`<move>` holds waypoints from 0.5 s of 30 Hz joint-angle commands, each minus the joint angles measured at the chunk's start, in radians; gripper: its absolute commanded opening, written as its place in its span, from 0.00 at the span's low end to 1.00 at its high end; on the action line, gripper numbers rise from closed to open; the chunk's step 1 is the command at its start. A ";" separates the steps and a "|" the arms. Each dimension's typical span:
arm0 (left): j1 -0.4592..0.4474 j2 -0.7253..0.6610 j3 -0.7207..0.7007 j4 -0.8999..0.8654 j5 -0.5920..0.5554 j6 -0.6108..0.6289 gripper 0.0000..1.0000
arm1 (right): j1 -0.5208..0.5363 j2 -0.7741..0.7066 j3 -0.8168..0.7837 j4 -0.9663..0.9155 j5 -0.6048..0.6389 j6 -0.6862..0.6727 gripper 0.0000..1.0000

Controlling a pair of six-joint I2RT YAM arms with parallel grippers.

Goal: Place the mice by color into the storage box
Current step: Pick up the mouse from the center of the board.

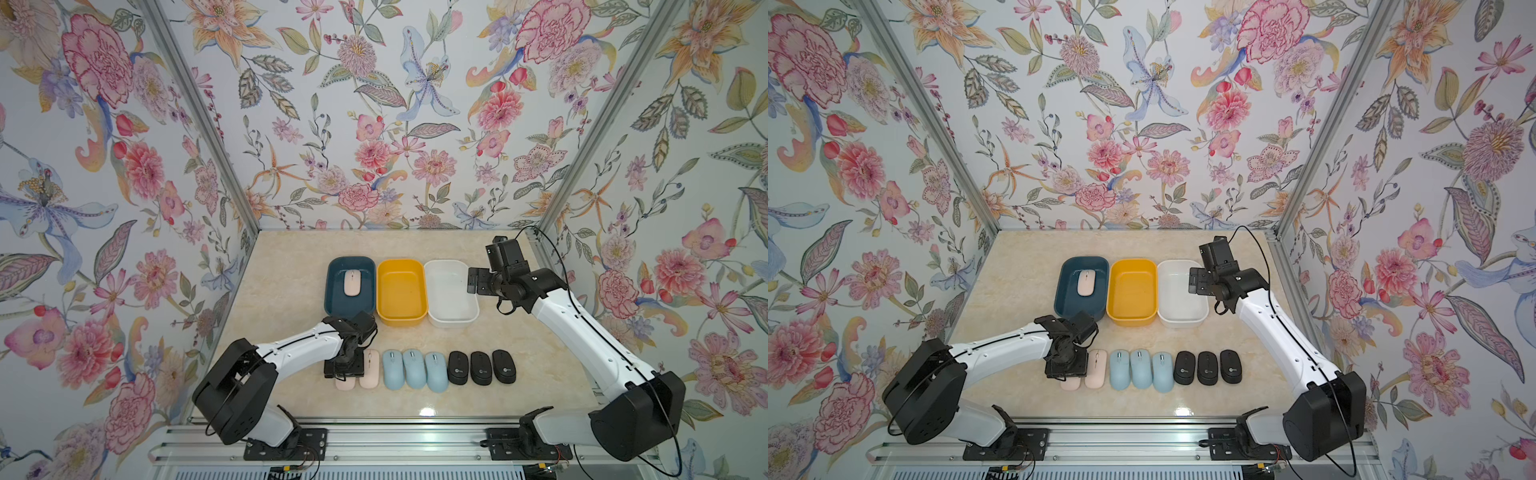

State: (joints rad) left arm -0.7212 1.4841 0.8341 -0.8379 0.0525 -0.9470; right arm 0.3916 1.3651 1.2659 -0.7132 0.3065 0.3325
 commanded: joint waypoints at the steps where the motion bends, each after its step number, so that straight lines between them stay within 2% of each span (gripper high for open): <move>1: -0.002 -0.042 0.089 -0.077 -0.050 0.017 0.57 | 0.006 -0.014 0.001 0.002 0.014 0.002 0.99; 9: 0.077 -0.041 0.317 -0.169 -0.024 0.066 0.59 | 0.007 -0.004 0.028 -0.003 0.018 -0.003 0.99; 15: 0.178 0.110 0.610 -0.256 -0.038 0.183 0.59 | 0.004 0.018 0.085 -0.012 0.031 -0.030 0.99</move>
State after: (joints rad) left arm -0.5755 1.5242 1.3556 -1.0248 0.0444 -0.8440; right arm 0.3916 1.3693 1.3033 -0.7177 0.3080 0.3237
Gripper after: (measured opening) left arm 0.620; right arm 0.988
